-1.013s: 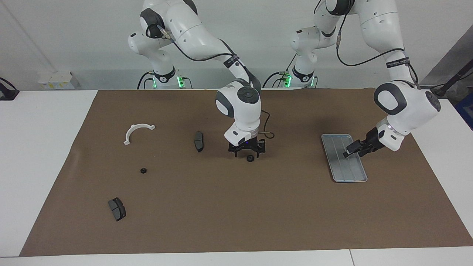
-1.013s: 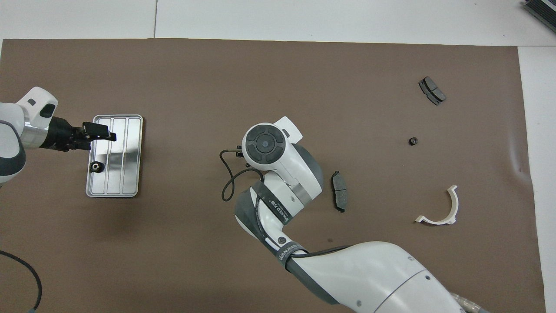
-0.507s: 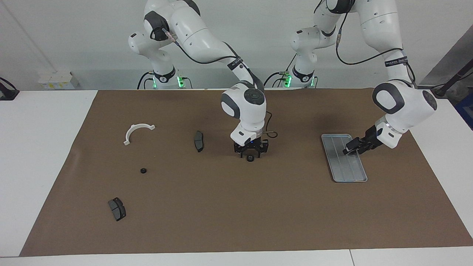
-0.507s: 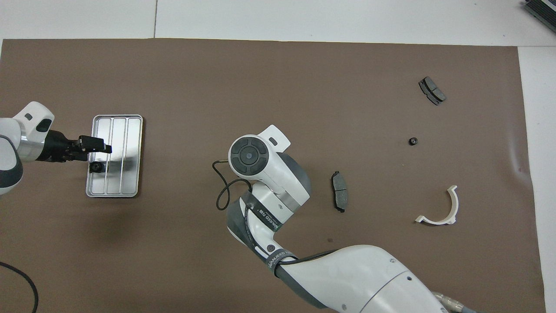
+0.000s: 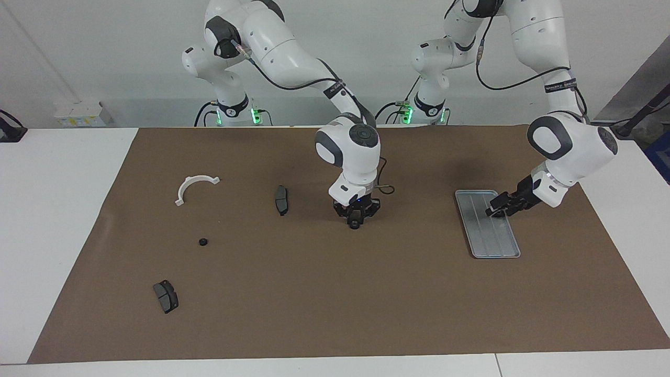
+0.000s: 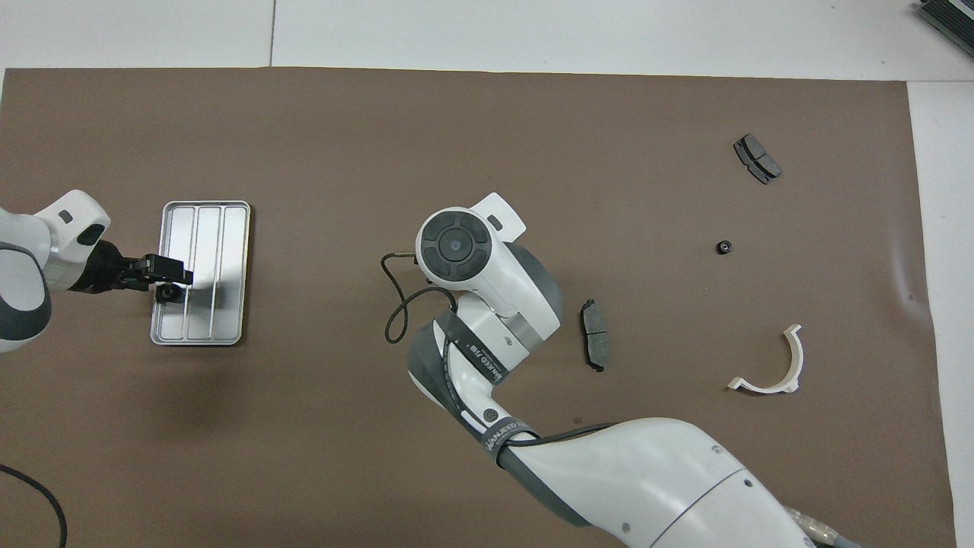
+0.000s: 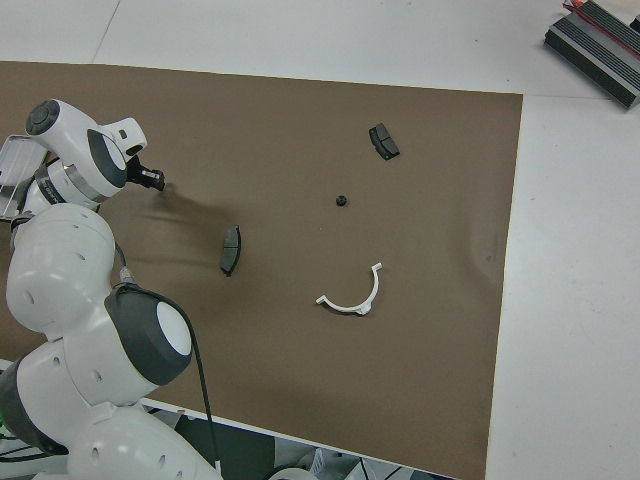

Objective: Place bearing gear from tray to pile
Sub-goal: 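Lower the left gripper into the tray and grasp the second gear, then carry the gear to the center with the left gripper and release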

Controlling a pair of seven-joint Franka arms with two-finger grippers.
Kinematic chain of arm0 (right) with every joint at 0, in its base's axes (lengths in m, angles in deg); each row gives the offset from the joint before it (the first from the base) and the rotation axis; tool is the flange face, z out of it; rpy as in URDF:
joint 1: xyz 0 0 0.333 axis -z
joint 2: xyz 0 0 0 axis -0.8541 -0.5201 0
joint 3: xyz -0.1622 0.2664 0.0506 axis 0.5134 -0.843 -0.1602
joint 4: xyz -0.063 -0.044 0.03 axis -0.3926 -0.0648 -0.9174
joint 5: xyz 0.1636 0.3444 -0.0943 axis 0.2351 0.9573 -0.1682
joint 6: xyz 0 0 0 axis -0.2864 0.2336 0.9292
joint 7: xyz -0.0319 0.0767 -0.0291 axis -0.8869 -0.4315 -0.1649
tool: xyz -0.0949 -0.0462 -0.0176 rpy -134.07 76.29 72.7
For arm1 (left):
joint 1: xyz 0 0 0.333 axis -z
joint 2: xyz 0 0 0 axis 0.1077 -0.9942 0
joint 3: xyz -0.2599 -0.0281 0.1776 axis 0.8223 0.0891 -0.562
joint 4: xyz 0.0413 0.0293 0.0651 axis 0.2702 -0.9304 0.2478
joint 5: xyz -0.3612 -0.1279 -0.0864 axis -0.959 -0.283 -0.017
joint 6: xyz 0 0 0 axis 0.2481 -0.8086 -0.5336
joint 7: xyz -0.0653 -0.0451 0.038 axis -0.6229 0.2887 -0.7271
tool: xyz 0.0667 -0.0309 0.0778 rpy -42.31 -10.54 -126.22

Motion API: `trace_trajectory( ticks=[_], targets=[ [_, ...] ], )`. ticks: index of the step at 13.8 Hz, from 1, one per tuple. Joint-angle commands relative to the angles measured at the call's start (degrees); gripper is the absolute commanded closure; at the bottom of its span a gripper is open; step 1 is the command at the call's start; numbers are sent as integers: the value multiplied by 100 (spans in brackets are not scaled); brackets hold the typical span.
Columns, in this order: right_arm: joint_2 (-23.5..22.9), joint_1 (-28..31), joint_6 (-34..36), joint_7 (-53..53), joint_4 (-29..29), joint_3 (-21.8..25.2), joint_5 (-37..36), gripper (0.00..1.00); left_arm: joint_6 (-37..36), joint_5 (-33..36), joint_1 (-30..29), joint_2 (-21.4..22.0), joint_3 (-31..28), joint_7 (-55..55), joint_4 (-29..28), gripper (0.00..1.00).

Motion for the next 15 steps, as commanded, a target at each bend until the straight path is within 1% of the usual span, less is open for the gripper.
trace_trajectory(
  ticks=[1,4,5,8,10,12,14,15],
  targets=[
    [607,471,119,-59,-502,-70,-66,100,337,294,174,176,-24,73,-330,13],
    [1495,1112,31,-945,-1670,-87,13,100,671,1015,552,202,-41,1064,-568,18],
    [1707,1288,31,-1253,-1935,-87,48,100,672,1112,597,220,-41,1224,-568,19],
    [2243,1746,31,-2149,-2665,-79,285,100,672,1157,588,229,-50,1234,-612,21],
    [2525,2176,14,-2737,-3157,-87,285,100,672,1367,597,237,-41,1234,-621,21],
    [2675,2458,-205,-3170,-3562,-87,294,100,672,1368,597,237,-41,1234,-656,24],
    [2798,2695,-565,-3495,-3957,-87,294,100,680,1377,597,237,-41,1243,-665,31],
    [2833,2827,-714,-3645,-4142,-87,294,100,689,1377,597,237,-41,1252,-665,39]
  ],
)
